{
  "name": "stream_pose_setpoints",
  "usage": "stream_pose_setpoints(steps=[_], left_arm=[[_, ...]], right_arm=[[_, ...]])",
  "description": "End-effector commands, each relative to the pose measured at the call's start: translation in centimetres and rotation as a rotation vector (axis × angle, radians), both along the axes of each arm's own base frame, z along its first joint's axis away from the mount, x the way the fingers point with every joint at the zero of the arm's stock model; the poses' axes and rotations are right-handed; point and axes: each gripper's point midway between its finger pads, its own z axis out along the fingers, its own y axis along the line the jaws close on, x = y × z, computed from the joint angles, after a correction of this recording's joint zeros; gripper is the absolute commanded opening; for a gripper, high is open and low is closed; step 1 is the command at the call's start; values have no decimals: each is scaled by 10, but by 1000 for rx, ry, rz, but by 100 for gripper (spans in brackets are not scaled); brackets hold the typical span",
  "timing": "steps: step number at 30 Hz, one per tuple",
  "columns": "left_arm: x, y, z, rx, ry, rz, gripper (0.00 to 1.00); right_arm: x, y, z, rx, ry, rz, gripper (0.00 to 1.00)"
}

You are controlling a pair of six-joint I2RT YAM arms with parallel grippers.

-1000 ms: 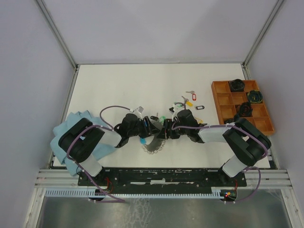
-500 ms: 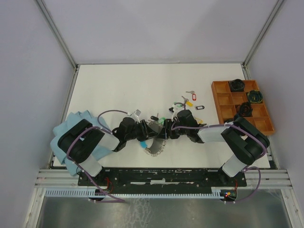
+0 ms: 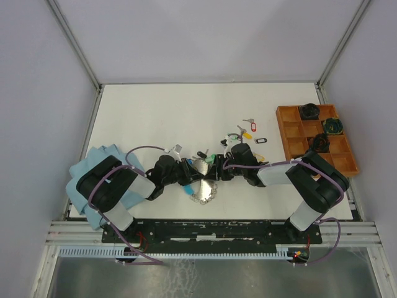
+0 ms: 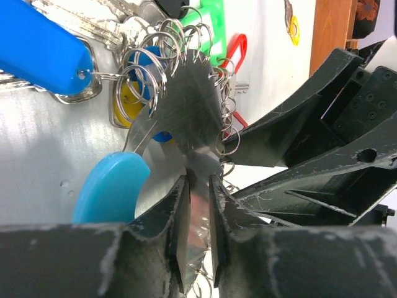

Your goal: Put the keys on the keyring

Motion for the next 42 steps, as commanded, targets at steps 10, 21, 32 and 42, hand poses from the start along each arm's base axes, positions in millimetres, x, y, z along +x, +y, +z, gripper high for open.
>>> stream_pose_setpoints(steps=[10,21,32,42], left_arm=[[8,-14,35,28,-204,-108,3],[23,9,61,277,-394,-156,3],[31,23,103,478,-457,-255,3],[37,47,139,734,-479,-412,3]], right_arm=[[7,2,35,-11,-147,45,59],[24,-42,83,-161,-455,-13,86],[40,-71,132,-207,-706,-112,99],[48,-66,139,-212,-832,-73,100]])
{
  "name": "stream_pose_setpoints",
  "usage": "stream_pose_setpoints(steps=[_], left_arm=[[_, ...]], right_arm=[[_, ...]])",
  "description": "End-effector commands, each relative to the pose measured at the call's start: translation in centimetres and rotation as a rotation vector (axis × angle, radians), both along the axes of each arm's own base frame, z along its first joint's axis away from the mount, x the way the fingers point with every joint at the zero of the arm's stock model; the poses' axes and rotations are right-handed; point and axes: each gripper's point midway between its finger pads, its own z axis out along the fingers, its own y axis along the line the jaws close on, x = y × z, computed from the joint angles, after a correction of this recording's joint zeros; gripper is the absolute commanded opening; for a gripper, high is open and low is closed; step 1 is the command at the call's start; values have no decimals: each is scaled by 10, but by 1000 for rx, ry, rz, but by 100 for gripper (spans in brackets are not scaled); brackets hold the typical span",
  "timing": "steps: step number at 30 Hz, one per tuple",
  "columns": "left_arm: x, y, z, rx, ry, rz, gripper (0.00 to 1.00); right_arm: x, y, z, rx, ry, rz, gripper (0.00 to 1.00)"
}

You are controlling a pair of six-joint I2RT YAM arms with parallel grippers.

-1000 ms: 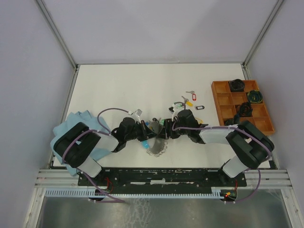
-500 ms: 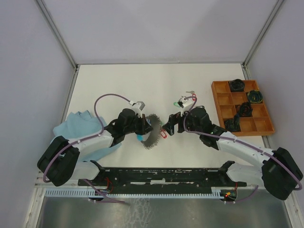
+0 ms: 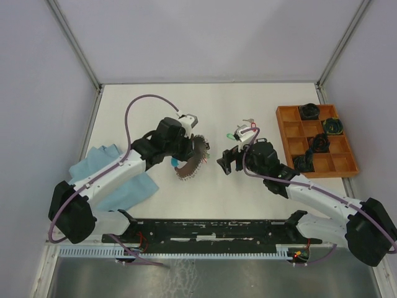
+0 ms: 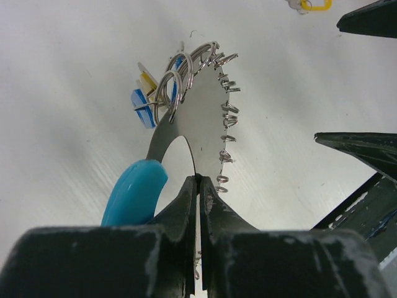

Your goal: Put the keys on the keyring

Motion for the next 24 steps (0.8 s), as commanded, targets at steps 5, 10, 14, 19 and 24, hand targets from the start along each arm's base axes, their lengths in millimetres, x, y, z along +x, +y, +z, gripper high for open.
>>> stream_pose_setpoints(steps=[5,10,14,19,24], left_arm=[[12,18,29,233,-92,-139,3],[23,22,41,305,-134,-178,3],[27,22,47,334,-154,-197,3],[24,24,43,349,-155,-215,3],[24,26,37,364,-153,-201,3]], right_arm=[[6,10,14,32,-115,54,100],[-3,21,16,75,-150,137,100],[-4,24,20,122,-255,162,100],[-4,30,14,101,-246,204,99],[-12,39,17,152,-278,262,93]])
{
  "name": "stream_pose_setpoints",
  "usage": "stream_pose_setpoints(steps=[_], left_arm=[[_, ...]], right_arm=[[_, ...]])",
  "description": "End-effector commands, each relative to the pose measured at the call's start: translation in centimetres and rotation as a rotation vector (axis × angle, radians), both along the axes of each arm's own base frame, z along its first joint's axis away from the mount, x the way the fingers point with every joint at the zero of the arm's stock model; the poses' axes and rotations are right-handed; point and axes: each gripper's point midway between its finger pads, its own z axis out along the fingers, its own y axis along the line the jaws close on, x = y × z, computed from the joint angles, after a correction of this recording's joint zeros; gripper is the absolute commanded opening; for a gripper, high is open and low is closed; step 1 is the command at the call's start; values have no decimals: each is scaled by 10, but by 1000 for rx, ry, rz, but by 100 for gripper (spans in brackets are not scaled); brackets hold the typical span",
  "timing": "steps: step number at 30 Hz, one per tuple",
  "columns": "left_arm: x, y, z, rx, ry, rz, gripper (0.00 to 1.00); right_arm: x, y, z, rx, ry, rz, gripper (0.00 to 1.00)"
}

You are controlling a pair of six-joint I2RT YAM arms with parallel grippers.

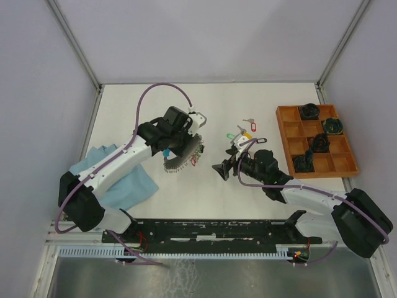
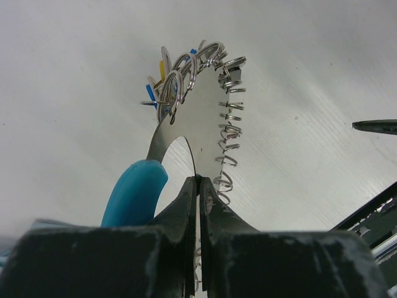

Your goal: Put the keys on the keyring

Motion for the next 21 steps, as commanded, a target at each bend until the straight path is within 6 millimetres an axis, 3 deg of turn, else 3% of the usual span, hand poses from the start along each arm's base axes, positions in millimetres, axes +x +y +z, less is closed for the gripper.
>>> stream_pose_setpoints(steps=[1,11,21], left_arm=[[10,-4,15,-11,-84,-23,3],[7,-5,8,-42,-79,7,3],[6,-2,7,-61,-93,33,3]], right_arm=[[-2,16,31,106,-122,78,92],[-9,42,21,103,-197,178,80],[-24,82,15,148,-426,324,65]])
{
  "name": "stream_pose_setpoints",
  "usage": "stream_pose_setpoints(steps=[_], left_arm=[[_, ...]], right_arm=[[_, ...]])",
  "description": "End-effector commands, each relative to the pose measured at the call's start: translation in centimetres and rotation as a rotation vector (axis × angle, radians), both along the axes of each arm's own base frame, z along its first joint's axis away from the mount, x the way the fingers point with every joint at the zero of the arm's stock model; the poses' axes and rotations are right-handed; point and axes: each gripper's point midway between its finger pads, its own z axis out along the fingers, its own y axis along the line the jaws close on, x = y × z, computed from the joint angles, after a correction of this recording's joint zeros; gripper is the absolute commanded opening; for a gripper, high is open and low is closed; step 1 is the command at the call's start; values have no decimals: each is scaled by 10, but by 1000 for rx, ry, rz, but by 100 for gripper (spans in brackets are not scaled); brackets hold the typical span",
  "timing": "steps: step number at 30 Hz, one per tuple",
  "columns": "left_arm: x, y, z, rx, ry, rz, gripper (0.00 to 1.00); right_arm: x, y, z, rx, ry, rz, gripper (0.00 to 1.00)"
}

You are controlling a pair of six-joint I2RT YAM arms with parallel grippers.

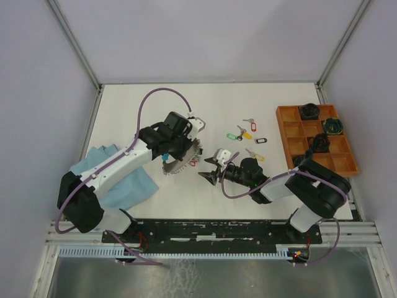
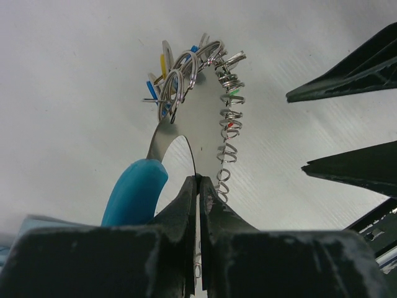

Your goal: Put the keys on the keyring

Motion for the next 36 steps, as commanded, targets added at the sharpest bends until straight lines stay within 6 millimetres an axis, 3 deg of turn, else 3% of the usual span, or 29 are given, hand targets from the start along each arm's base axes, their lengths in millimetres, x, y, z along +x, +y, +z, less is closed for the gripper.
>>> stream_pose_setpoints(steps=[1,9,23,30,36], left_arm=[[11,-10,31,-98,-109,26,3],[10,-10,37,-121,-125,26,3],[10,-12,43,-148,-133,30,3],[9,-14,43,-158,-130,27,3],[9,-14,43,-158,-127,25,3]], right_arm=[[-8,24,37,130,-242,105,62],[-4,43,27,96,-284,97,57],[10,54,25,94,-285,43,24],[15,58,21,89,-280,26,22],[27,49,16,66,-281,-54,24]])
